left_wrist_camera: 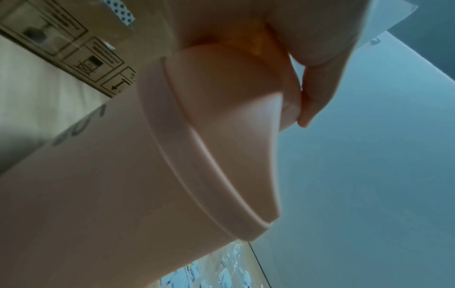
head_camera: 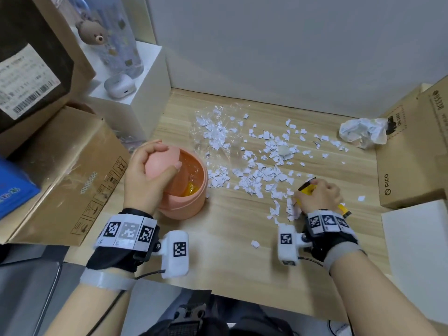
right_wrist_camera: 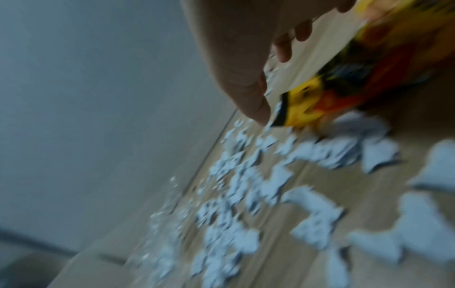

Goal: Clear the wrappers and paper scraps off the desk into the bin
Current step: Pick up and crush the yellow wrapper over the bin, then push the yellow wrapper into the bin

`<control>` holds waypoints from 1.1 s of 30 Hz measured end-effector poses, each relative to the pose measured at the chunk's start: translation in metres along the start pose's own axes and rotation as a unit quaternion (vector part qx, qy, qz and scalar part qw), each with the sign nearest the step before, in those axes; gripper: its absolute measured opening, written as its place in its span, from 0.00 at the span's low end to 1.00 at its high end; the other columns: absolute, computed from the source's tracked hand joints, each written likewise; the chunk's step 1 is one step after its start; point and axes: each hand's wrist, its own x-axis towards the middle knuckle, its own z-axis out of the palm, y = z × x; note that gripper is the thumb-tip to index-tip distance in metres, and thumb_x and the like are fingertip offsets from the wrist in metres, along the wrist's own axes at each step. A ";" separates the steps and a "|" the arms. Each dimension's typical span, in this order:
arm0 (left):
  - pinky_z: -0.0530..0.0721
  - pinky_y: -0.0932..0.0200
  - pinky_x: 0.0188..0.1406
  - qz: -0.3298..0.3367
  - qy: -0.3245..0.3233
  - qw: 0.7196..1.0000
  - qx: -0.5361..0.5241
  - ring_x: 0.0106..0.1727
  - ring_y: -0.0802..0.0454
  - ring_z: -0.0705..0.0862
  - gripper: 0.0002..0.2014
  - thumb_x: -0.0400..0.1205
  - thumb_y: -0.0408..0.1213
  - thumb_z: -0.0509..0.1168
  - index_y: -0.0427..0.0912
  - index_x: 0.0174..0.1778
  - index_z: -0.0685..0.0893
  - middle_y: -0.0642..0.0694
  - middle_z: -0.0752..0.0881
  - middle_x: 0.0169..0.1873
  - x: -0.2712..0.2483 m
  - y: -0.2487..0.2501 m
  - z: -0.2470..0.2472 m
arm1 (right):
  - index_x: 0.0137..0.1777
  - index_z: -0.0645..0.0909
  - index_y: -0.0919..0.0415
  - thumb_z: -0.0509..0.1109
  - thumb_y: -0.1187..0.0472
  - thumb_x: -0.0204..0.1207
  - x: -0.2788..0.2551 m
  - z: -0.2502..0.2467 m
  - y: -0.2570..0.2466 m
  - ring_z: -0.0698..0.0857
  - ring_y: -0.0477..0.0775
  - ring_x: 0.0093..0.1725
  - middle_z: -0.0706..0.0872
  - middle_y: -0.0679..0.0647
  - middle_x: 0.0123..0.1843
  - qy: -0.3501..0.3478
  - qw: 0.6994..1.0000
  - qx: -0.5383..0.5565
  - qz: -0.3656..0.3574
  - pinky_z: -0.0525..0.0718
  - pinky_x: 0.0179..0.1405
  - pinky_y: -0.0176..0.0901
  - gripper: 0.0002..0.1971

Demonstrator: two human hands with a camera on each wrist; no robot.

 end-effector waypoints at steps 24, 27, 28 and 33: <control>0.76 0.50 0.65 -0.006 0.003 1.000 -0.011 0.61 0.62 0.76 0.17 0.69 0.29 0.74 0.53 0.48 0.80 0.53 0.79 0.61 -0.002 0.005 0.001 | 0.50 0.82 0.50 0.75 0.72 0.65 -0.036 -0.014 -0.056 0.83 0.50 0.54 0.84 0.54 0.53 -0.111 0.912 0.336 -0.206 0.83 0.58 0.47 0.18; 0.75 0.59 0.62 0.003 -0.005 1.000 -0.014 0.64 0.56 0.76 0.18 0.69 0.29 0.74 0.57 0.45 0.79 0.52 0.79 0.62 -0.002 0.004 0.000 | 0.47 0.71 0.51 0.72 0.79 0.61 -0.072 -0.014 -0.104 0.78 0.35 0.42 0.79 0.48 0.43 -0.176 0.869 0.340 -0.314 0.77 0.41 0.21 0.24; 0.74 0.62 0.62 0.007 -0.006 1.000 -0.014 0.65 0.54 0.76 0.18 0.69 0.29 0.74 0.57 0.45 0.78 0.52 0.79 0.62 -0.002 0.003 0.000 | 0.45 0.68 0.51 0.70 0.80 0.60 -0.085 -0.011 -0.120 0.77 0.34 0.39 0.78 0.45 0.40 -0.184 0.863 0.314 -0.350 0.75 0.37 0.20 0.25; 0.73 0.53 0.68 0.014 -0.005 1.000 -0.026 0.64 0.55 0.78 0.16 0.64 0.42 0.74 0.59 0.44 0.78 0.52 0.81 0.60 0.001 0.000 0.000 | 0.37 0.73 0.58 0.63 0.80 0.56 -0.122 0.021 -0.160 0.76 0.52 0.38 0.76 0.47 0.36 -0.137 0.827 0.156 -0.523 0.75 0.38 0.45 0.16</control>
